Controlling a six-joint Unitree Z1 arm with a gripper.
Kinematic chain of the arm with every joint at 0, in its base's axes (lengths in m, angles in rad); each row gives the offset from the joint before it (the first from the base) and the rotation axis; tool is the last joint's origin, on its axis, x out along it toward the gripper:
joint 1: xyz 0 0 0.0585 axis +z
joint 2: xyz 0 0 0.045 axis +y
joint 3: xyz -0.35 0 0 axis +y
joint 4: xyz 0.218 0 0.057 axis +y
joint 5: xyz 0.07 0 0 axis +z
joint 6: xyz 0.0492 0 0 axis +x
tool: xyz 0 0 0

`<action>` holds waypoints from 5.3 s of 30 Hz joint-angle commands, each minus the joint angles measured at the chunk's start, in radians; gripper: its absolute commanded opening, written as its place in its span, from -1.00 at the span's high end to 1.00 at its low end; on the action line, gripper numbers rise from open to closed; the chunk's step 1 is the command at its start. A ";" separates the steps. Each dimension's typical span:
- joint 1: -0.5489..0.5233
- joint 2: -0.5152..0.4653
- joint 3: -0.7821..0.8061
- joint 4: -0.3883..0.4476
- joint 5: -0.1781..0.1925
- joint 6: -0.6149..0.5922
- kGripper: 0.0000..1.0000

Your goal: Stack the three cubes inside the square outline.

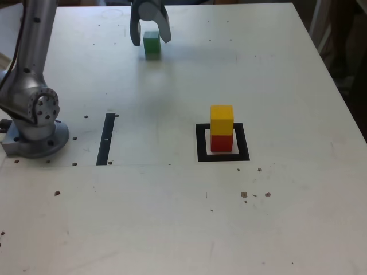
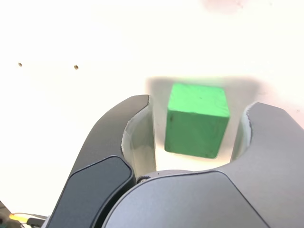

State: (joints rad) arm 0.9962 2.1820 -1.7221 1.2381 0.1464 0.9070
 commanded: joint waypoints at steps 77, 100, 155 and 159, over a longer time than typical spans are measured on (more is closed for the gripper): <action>-1.122 -0.220 -0.206 0.397 -0.166 -1.058 0.66; -1.109 -0.124 -0.224 0.389 -0.145 -1.042 0.65; -1.079 -0.141 -0.206 0.379 -0.138 -1.017 -0.99; -1.086 -0.195 -0.204 0.384 -0.141 -1.026 -0.99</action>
State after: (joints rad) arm -0.0854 2.0102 -1.9280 1.6081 0.0075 -0.1152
